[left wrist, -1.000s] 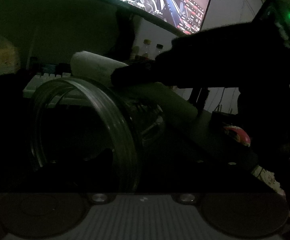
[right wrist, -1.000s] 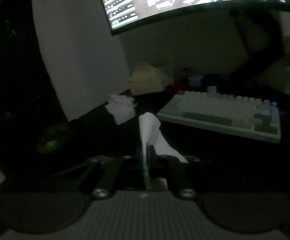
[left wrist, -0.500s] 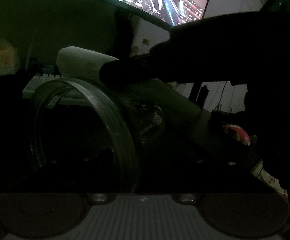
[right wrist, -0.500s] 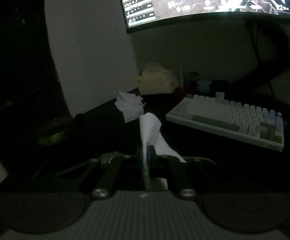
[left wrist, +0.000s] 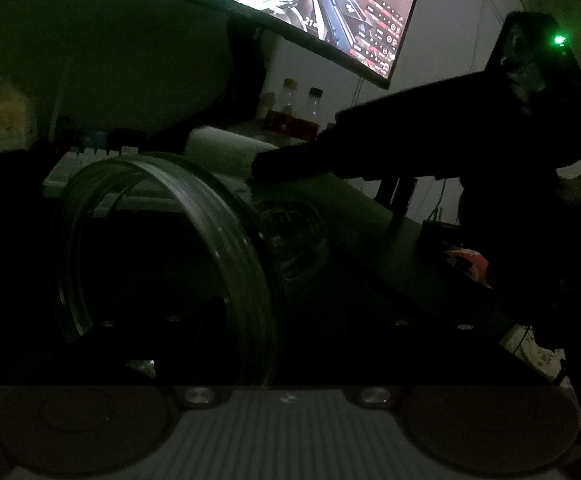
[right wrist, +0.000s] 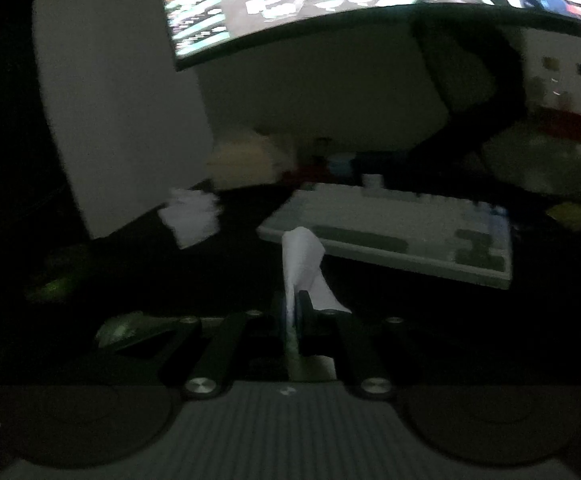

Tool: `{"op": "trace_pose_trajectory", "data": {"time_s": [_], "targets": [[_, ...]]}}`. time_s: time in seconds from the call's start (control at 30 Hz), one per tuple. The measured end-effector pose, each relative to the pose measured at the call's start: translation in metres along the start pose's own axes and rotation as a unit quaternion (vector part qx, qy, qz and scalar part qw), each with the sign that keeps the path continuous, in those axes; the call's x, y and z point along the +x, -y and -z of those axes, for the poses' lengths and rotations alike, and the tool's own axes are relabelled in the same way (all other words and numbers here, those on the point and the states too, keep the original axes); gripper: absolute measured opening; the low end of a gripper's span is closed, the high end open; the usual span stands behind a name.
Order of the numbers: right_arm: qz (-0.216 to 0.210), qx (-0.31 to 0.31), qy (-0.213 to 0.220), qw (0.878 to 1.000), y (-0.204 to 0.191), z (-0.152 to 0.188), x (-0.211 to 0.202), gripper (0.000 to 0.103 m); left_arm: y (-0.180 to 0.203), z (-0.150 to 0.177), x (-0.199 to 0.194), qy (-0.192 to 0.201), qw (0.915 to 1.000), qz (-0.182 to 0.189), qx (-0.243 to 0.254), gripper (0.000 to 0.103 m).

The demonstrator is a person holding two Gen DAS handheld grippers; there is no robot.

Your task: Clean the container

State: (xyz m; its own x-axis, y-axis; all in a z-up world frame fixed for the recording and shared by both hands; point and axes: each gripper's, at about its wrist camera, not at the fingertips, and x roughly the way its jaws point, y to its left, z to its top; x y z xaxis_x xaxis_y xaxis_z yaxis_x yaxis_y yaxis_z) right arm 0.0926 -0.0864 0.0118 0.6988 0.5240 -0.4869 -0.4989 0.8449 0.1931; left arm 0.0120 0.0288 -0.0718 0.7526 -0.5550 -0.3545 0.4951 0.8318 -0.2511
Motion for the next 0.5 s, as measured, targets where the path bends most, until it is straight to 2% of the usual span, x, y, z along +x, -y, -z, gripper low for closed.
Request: {"op": "trace_pose_trajectory", "data": {"time_s": [0.17, 0.5], "targets": [[-0.027, -0.010, -0.001, 1.000, -0.011, 0.001, -0.003, 0.007, 0.001, 0.001, -0.001, 0.000, 1.0000, 0.000, 0.003, 0.065], [0.000, 0.000, -0.002, 1.000, -0.006, 0.000, -0.001, 0.007, 0.002, 0.004, -0.001, 0.001, 1.0000, -0.002, 0.004, 0.065]]}}
